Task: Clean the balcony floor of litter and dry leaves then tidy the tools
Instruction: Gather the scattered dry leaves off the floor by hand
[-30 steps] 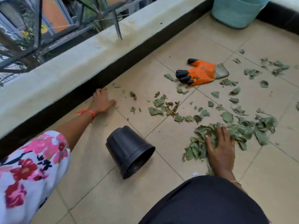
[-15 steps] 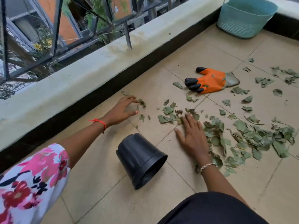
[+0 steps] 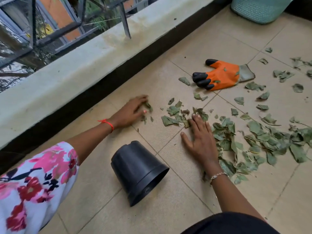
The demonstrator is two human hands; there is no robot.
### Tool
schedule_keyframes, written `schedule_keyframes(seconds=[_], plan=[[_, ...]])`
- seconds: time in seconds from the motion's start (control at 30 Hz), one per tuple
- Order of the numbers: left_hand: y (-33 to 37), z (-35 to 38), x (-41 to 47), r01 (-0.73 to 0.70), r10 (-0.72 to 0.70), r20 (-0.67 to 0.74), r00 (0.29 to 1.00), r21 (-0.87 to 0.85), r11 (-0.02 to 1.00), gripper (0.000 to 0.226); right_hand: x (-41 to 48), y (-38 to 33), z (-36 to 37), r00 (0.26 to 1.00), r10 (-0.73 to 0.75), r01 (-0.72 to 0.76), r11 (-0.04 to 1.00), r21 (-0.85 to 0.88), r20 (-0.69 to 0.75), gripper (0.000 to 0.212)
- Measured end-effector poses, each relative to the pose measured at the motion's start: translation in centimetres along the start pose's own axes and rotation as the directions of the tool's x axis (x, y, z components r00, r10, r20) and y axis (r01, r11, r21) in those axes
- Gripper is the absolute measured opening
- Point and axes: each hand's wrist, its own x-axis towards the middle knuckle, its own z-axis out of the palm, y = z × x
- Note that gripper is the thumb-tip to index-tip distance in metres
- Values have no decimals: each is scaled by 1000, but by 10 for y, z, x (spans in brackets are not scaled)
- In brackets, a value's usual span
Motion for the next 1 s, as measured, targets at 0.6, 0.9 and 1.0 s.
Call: schedule_keyframes(seconds=[0.6, 0.9, 1.0], plan=[[53, 68, 54, -208, 208, 30, 978, 285, 936, 86, 0, -2, -2, 994, 38, -30, 996, 79, -102, 69], [118, 105, 81, -365, 376, 58, 925, -143, 920, 58, -3, -6, -1, 931, 242, -206, 966, 155, -274, 50], [123, 95, 97, -334, 310, -135, 941, -231, 914, 51, -1, -3, 2, 912, 252, -230, 967, 108, -325, 43]])
